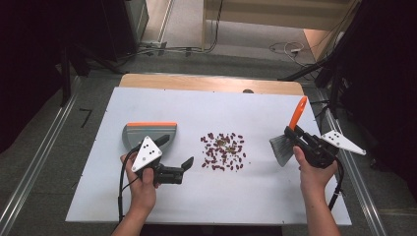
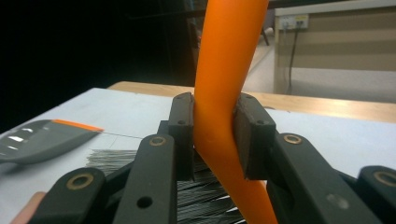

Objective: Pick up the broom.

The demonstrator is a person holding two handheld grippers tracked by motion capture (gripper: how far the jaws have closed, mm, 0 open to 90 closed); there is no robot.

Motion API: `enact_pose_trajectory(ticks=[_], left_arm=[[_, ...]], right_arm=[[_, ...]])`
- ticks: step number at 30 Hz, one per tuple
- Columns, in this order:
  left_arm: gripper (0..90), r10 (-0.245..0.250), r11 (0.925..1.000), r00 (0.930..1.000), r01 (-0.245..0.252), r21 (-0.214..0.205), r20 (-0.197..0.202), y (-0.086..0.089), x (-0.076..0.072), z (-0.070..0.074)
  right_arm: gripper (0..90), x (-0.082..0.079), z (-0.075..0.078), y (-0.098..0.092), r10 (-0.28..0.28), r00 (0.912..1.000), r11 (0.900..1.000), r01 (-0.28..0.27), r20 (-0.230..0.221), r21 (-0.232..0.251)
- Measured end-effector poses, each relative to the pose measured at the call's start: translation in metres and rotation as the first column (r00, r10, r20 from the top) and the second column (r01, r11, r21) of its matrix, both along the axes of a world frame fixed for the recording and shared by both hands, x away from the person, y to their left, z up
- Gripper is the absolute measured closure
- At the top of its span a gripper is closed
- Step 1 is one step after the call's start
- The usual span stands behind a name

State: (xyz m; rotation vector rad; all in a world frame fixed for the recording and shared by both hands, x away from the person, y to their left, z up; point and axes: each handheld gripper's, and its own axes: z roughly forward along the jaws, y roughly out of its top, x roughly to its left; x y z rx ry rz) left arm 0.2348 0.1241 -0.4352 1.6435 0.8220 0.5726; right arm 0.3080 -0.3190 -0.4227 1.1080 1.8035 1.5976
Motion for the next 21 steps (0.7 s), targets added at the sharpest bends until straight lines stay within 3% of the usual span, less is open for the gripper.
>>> enact_pose_trajectory(ticks=[8, 12, 21], left_arm=[[0.0, -0.049, 0.9987, 0.9986, 0.049, 0.012, 0.019, -0.020, 0.010, 0.002], [0.0, -0.083, 0.9963, 0.9965, 0.084, -0.019, 0.009, -0.025, 0.014, 0.002], [0.2, -0.151, 0.9874, 0.9885, 0.150, -0.049, -0.007, -0.036, 0.010, 0.001]], right_arm=[[69.2, -0.006, 0.012, 0.025, 0.056, 0.9978, 0.9983, -0.056, 0.035, 0.016], [69.3, -0.010, 0.017, 0.040, 0.086, 0.9951, 0.9960, -0.087, 0.048, 0.019], [69.2, -0.024, 0.024, 0.077, 0.160, 0.9851, 0.9866, -0.161, 0.064, 0.023]])
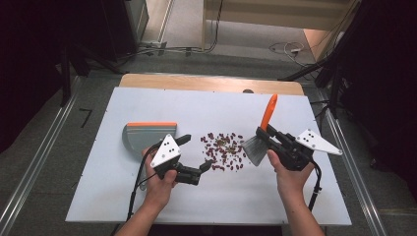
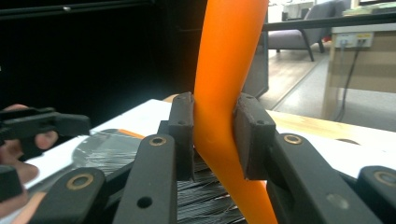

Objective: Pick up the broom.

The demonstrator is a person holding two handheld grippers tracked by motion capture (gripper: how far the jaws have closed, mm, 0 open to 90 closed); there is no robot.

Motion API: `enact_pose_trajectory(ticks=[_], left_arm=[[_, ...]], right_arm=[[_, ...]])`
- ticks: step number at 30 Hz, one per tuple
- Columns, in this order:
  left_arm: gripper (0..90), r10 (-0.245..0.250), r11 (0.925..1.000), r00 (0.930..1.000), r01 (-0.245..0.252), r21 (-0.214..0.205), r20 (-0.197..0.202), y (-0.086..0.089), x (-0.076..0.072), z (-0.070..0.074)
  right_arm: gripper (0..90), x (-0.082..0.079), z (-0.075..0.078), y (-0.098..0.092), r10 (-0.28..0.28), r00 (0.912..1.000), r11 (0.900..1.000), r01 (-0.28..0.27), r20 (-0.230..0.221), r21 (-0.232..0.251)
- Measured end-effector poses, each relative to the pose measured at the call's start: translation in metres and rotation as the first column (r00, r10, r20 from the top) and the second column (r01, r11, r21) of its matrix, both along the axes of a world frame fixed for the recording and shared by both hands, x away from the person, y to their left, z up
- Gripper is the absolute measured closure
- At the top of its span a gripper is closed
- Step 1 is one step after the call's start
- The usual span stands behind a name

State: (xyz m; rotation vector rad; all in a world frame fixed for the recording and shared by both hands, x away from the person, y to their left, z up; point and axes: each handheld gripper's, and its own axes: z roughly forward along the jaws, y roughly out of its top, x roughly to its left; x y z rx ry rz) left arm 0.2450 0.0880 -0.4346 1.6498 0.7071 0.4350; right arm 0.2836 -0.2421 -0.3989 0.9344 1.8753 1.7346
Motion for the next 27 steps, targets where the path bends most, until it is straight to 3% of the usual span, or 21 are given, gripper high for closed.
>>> enact_pose_trajectory(ticks=[7, 12, 21, 23, 27], left_arm=[[2.1, -0.046, 0.9987, 0.9985, 0.045, -0.023, -0.030, -0.016, -0.005, 0.001], [4.4, -0.101, 0.9945, 0.9929, 0.099, -0.035, -0.064, -0.026, -0.006, -0.001], [16.3, -0.056, 0.9976, 0.9924, 0.051, -0.047, -0.110, -0.045, -0.008, -0.007], [22.7, -0.050, 0.9986, 0.9927, 0.048, -0.022, -0.110, -0.051, -0.010, -0.010], [31.2, -0.054, 0.9985, 0.9920, 0.053, -0.013, -0.114, -0.057, -0.012, -0.012]], right_arm=[[69.2, -0.012, 0.002, 0.027, 0.030, 0.9994, 0.9994, -0.029, 0.017, -0.017], [69.2, -0.017, 0.003, 0.038, 0.056, 0.9983, 0.9984, -0.055, 0.017, -0.015], [69.2, -0.027, 0.005, 0.054, 0.083, 0.9962, 0.9965, -0.083, 0.024, -0.001], [69.2, -0.030, 0.005, 0.060, 0.095, 0.9951, 0.9955, -0.095, 0.028, -0.003], [69.2, -0.032, 0.004, 0.064, 0.100, 0.9947, 0.9950, -0.100, 0.023, 0.001]])
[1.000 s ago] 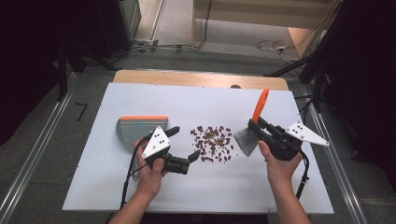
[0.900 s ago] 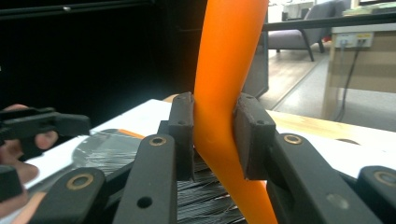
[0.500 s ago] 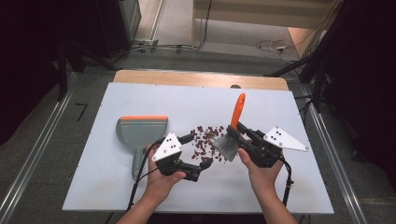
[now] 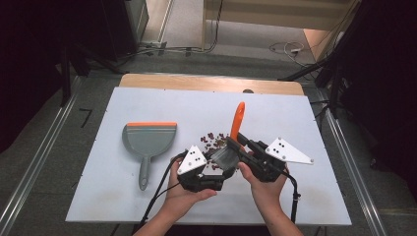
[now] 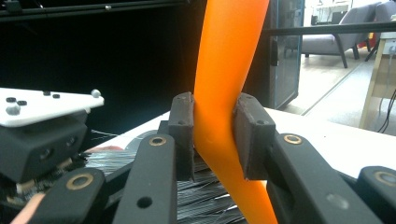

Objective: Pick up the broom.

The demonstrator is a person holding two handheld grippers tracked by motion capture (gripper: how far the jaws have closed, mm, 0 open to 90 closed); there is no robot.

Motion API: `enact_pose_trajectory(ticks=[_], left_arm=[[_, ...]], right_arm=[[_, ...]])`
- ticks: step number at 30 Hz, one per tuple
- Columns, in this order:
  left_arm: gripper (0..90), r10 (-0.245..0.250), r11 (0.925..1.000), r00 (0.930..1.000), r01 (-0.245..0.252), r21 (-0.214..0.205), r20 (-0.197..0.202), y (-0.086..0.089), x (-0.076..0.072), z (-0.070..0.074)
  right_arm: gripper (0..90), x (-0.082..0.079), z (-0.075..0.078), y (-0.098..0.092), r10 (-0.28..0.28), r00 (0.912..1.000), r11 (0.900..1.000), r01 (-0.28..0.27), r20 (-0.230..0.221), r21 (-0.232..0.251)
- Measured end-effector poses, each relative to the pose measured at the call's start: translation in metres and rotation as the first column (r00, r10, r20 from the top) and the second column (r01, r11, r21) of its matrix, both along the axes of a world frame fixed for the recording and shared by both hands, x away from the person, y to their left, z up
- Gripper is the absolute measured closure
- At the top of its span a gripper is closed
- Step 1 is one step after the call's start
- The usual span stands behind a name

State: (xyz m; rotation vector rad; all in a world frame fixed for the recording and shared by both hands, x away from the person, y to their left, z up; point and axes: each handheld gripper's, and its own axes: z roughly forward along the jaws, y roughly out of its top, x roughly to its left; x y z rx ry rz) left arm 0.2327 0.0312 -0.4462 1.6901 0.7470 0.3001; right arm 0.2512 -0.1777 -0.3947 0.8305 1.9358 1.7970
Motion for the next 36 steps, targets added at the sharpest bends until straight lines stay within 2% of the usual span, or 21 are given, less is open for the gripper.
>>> enact_pose_trajectory(ticks=[1, 2, 4, 9, 10, 11, 14, 18, 22, 25, 27, 28, 31, 33, 35, 36], left_arm=[[41.7, 0.001, 1.0000, 1.0000, -0.001, 0.005, -0.004, -0.001, -0.001, 0.000], [46.9, -0.001, 1.0000, 1.0000, 0.001, 0.009, -0.008, -0.003, -0.001, -0.001], [49.7, 0.001, 0.9999, 0.9999, -0.001, 0.012, -0.016, -0.004, -0.001, -0.002], [65.2, 0.032, 0.9994, 0.9992, -0.032, 0.012, -0.025, -0.006, -0.001, -0.002], [65.2, 0.027, 0.9996, 0.9993, -0.027, 0.008, -0.026, -0.005, -0.001, -0.001], [73.0, 0.028, 0.9996, 0.9995, -0.028, 0.004, -0.017, -0.004, -0.002, -0.001], [79.6, 0.030, 0.9995, 0.9995, -0.030, 0.010, -0.012, -0.003, -0.002, 0.000], [83.5, 0.035, 0.9988, 0.9993, -0.034, 0.035, -0.011, -0.002, -0.001, 0.001], [85.1, 0.025, 0.9985, 0.9997, -0.024, 0.048, -0.008, 0.001, 0.001, 0.002], [85.5, 0.012, 0.9986, 0.9999, -0.012, 0.052, -0.007, 0.008, 0.004, 0.003], [85.6, 0.005, 0.9985, 1.0000, -0.005, 0.054, -0.004, 0.013, 0.005, 0.005], [85.5, 0.005, 0.9985, 1.0000, -0.005, 0.054, -0.004, 0.013, 0.005, 0.005], [85.5, -0.009, 0.9989, 0.9999, 0.009, 0.047, -0.008, 0.022, 0.008, 0.007], [85.5, -0.022, 0.9982, 0.9997, 0.022, 0.055, -0.008, 0.026, 0.009, 0.008], [85.5, -0.052, 0.9976, 0.9986, 0.052, 0.046, -0.003, 0.034, 0.012, 0.009], [85.5, -0.052, 0.9976, 0.9986, 0.052, 0.046, -0.003, 0.034, 0.012, 0.009]], right_arm=[[69.2, -0.002, 0.000, 0.002, -0.002, 1.0000, 1.0000, 0.002, -0.002, 0.007], [69.2, -0.002, 0.000, 0.003, 0.000, 1.0000, 1.0000, 0.000, -0.002, 0.008], [69.2, -0.003, 0.000, 0.003, -0.004, 1.0000, 1.0000, 0.004, 0.002, 0.009], [69.2, -0.008, 0.000, 0.008, -0.006, 0.9999, 1.0000, 0.006, 0.013, 0.003], [69.2, -0.008, 0.000, 0.008, -0.006, 0.9999, 1.0000, 0.006, 0.013, 0.003], [69.1, -0.008, -0.001, 0.009, -0.003, 0.9999, 1.0000, 0.003, 0.014, -0.003], [69.1, -0.009, -0.001, 0.010, -0.003, 0.9999, 1.0000, 0.003, 0.015, 0.001], [69.0, -0.009, -0.002, 0.011, -0.013, 0.9998, 0.9999, 0.013, 0.016, -0.005], [67.7, -0.006, -0.002, 0.012, 0.000, 0.9999, 0.9997, 0.000, 0.012, -0.023], [55.3, -0.002, 0.001, 0.014, 0.017, 0.9999, 0.9982, -0.017, -0.004, -0.058], [49.6, 0.000, 0.002, 0.012, 0.037, 0.9992, 0.9979, -0.038, -0.016, -0.053], [49.6, 0.000, 0.002, 0.012, 0.037, 0.9992, 0.9979, -0.038, -0.016, -0.053], [42.2, 0.006, 0.004, 0.004, 0.076, 0.9967, 0.9957, -0.077, -0.031, -0.051], [41.3, 0.008, 0.004, 0.002, 0.087, 0.9956, 0.9945, -0.089, -0.034, -0.056], [40.8, 0.013, 0.005, -0.006, 0.120, 0.9918, 0.9910, -0.122, -0.045, -0.055], [40.8, 0.015, 0.005, -0.009, 0.137, 0.9889, 0.9890, -0.140, -0.059, -0.049]])
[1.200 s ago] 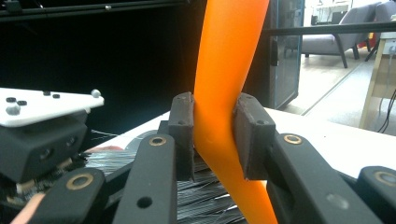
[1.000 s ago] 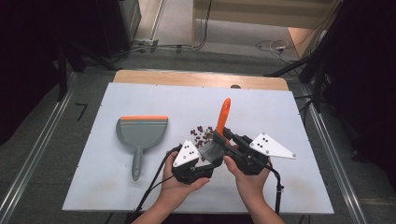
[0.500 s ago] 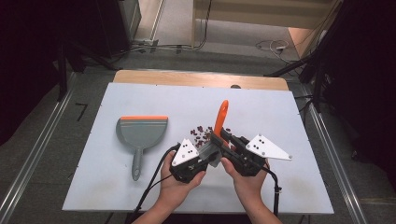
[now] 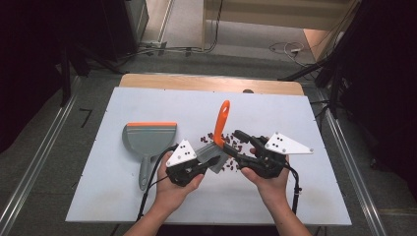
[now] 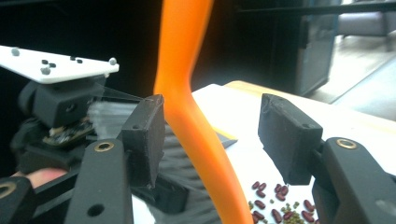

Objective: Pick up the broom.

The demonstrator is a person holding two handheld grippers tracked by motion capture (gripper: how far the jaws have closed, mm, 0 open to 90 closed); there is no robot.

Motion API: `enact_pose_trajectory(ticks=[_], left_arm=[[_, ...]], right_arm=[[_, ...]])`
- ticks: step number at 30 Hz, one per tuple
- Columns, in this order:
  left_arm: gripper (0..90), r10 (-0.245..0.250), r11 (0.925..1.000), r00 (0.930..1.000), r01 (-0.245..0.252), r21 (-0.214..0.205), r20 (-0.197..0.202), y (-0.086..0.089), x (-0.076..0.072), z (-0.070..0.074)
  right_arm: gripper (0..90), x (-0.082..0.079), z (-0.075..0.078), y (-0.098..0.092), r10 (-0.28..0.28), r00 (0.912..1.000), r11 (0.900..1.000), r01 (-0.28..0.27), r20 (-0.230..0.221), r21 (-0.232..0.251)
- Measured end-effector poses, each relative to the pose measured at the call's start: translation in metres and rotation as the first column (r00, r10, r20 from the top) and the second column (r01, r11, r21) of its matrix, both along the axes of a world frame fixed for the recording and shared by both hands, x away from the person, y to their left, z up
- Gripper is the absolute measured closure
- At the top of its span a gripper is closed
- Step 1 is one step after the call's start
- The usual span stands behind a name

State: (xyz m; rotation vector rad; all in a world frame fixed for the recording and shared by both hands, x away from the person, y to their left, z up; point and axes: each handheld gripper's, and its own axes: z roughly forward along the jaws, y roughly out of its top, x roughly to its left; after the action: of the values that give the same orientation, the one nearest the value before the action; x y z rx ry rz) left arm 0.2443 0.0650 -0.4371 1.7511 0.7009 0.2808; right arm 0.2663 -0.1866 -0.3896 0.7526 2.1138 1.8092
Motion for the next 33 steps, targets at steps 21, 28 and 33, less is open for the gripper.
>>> enact_pose_trajectory(ticks=[21, 28, 33], left_arm=[[85.5, -0.300, 0.9538, 0.9534, 0.299, -0.028, -0.033, 0.019, 0.007, 0.000], [85.4, -0.370, 0.9289, 0.9288, 0.369, -0.037, -0.028, 0.016, 0.005, 0.000], [85.4, -0.391, 0.9199, 0.9198, 0.390, -0.041, -0.031, 0.014, 0.004, 0.001]], right_arm=[[49.9, 0.015, -0.013, -0.003, 0.368, 0.9233, 0.9283, -0.372, -0.109, -0.012], [53.5, 0.019, -0.021, -0.002, 0.431, 0.8904, 0.9010, -0.433, -0.145, 0.020], [57.8, 0.018, -0.025, 0.001, 0.473, 0.8671, 0.8800, -0.474, -0.158, 0.031]])
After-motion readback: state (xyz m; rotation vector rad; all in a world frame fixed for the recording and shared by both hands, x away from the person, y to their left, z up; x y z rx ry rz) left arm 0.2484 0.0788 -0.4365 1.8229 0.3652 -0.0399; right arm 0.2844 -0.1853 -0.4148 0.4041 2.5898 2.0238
